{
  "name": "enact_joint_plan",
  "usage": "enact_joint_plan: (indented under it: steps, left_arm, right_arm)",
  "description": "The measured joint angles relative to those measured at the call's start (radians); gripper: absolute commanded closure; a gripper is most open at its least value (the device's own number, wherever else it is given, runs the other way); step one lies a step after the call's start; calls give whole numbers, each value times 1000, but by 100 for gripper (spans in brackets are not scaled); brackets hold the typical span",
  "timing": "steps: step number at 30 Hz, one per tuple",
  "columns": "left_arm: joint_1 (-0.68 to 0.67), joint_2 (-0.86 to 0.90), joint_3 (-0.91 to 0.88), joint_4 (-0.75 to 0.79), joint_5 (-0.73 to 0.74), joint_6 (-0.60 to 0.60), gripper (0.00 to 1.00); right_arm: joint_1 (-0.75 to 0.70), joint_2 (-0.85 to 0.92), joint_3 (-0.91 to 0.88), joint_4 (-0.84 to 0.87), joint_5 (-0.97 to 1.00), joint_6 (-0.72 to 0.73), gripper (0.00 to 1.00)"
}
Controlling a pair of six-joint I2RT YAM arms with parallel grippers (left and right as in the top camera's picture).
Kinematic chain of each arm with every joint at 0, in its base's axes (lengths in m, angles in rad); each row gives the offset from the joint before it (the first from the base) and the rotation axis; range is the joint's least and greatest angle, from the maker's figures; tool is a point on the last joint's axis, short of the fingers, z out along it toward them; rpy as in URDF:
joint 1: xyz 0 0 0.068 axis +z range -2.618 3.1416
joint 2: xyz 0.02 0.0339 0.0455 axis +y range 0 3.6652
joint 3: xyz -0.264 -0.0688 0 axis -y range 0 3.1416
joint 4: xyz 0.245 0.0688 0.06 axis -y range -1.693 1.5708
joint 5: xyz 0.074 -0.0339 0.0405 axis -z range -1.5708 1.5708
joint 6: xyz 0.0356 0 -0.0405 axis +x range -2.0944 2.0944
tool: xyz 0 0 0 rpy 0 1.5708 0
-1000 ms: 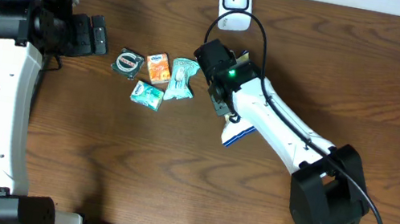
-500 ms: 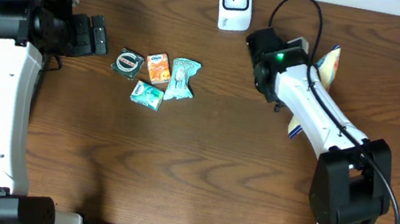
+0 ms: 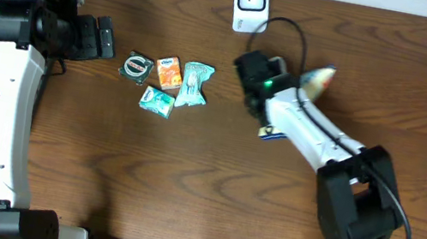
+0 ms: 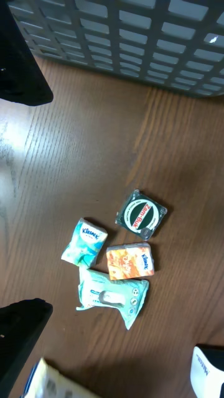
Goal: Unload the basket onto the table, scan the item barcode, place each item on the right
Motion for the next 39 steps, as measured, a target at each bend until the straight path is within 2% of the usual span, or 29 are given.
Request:
enact_joint_plan:
  steps: [1,4,5,7,8,9,10,12,14,18,24,26,32,36,37,39]
  left_arm:
    - [0,0,0,0,0,0,2]
    - [0,0,0,0,0,0,2]
    - [0,0,0,0,0,0,2]
    - [0,0,0,0,0,0,2]
    - [0,0,0,0,0,0,2]
    - [0,0,0,0,0,0,2]
    - [0,0,0,0,0,0,2]
    - [0,0,0,0,0,0,2]
    - [0,0,0,0,0,0,2]
    - [0,0,0,0,0,0,2]
    - [0,0,0,0,0,0,2]
    - [0,0,0,0,0,0,2]
    - [0,0,0,0,0,0,2]
    - [0,0,0,1,0,0,2]
    - [0,0,0,0,0,0,2]
    - [0,0,0,0,0,0,2]
  right_arm:
    - [25,0,8,18,-9,0,52]
    - [70,0,17,41,-21,-3,45]
    - [79,0,17,44,-27,-5,49]
    - [79,0,17,50,-32,-8,67]
    - [75,0,17,51,-34,-10,59]
    - [69,0,17,47,-36,-2,41]
    - [60,0,17,38,-37,17,15]
    - [38,0,17,19,-45,69,12]
    - [10,0,17,-4,-74,123,2]
    - [-80,0,18,-24,-246,232,1]
    - [-314,0,19,22,-803,309,1]
    - [-362,0,19,30,-901,317,1]
    - [-370,0,-8,147,-1046,345,1]
    - [-346,3,-121,298,-1091,463,1]
    - [-346,7,-144,325,-1096,491,2]
    - [-348,2,-175,400,-1115,542,18]
